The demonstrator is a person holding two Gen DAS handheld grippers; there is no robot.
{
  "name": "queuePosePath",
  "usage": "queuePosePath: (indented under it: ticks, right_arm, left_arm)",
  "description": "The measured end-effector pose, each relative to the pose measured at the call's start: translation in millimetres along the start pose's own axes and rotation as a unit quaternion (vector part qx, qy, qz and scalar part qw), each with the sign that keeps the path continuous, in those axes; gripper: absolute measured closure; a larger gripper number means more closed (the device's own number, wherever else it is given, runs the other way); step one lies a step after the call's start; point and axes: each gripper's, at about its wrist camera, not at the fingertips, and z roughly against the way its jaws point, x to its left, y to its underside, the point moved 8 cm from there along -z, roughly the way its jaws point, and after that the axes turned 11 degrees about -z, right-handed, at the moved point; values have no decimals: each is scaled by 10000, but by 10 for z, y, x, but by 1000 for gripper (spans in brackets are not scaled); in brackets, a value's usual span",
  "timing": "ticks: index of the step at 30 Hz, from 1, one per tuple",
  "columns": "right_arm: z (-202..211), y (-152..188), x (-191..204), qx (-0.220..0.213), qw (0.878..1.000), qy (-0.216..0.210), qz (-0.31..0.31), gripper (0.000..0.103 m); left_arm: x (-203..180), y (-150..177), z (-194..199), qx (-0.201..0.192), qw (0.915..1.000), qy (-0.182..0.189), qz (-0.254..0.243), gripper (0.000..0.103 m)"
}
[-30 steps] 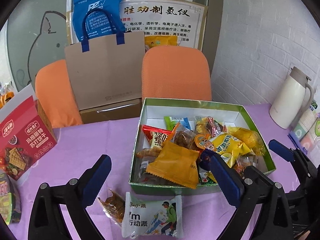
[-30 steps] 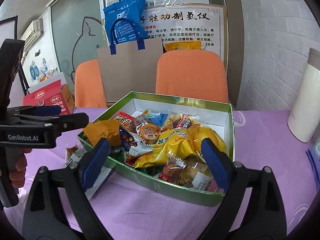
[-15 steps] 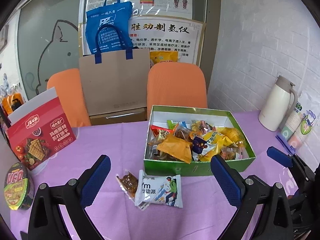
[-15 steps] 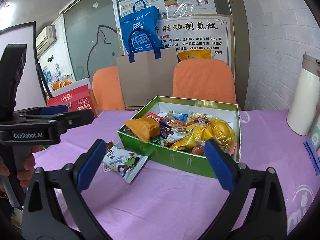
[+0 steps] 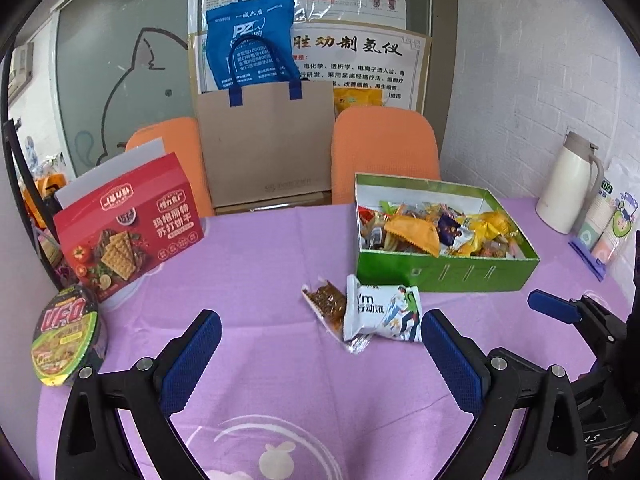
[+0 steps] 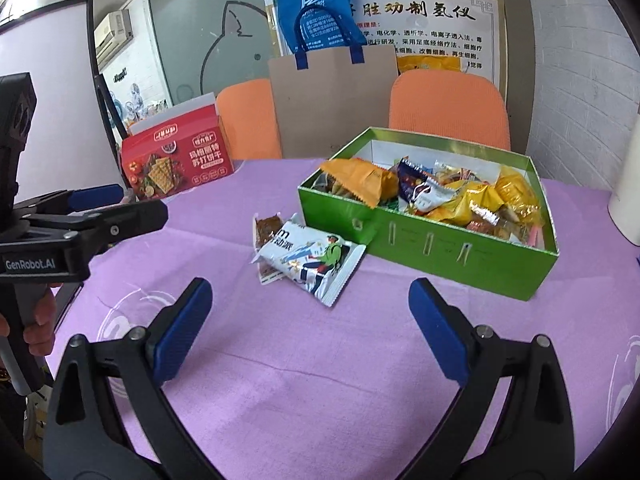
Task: Organize snacks
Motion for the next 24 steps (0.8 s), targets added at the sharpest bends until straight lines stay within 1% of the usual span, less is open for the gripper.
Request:
queuePosePath:
  ticks: [5, 7, 9, 10, 11, 13, 14, 17, 20, 21, 24]
  right_arm:
    - [-210, 154, -28, 331, 9994, 62, 34, 5]
    - [-276, 178, -65, 414, 9991, 36, -45, 5]
    - [-349, 183, -112, 500, 9985, -69, -210, 5]
    - [-370, 189, -121, 525, 9982, -94, -266, 5]
    - [-405, 189, -141, 555, 9980, -97, -297, 5]
    - [-463, 191, -163, 578, 9980, -66, -259, 10]
    - [-496, 190, -180, 593, 9979, -53, -248, 11]
    - [-598, 167, -246, 648, 9972, -95, -358, 11]
    - [-704, 106, -303, 680, 9963, -170, -505, 12]
    - [-736, 84, -303, 681, 9962, -178, -515, 14]
    - [-818, 32, -283, 718, 9960, -211, -484, 23]
  left_arm:
    - [-72, 198, -261, 240, 9986, 461, 88, 2]
    - [-123, 230, -364, 304, 9973, 653, 156, 4]
    - [-174, 244, -488, 419, 9949, 879, 261, 14]
    - [-196, 241, -551, 472, 9936, 978, 300, 17]
    - [-214, 236, -612, 520, 9924, 1058, 345, 24]
    - [-245, 227, -721, 591, 9901, 1182, 468, 27]
    - [-259, 214, -772, 607, 9886, 1269, 540, 29]
    - [-287, 176, -906, 656, 9848, 1447, 705, 32]
    - [-318, 144, -1046, 730, 9822, 1554, 758, 38]
    - [-325, 134, -1082, 750, 9815, 1584, 770, 39]
    - [-350, 134, -1208, 825, 9799, 1645, 767, 41]
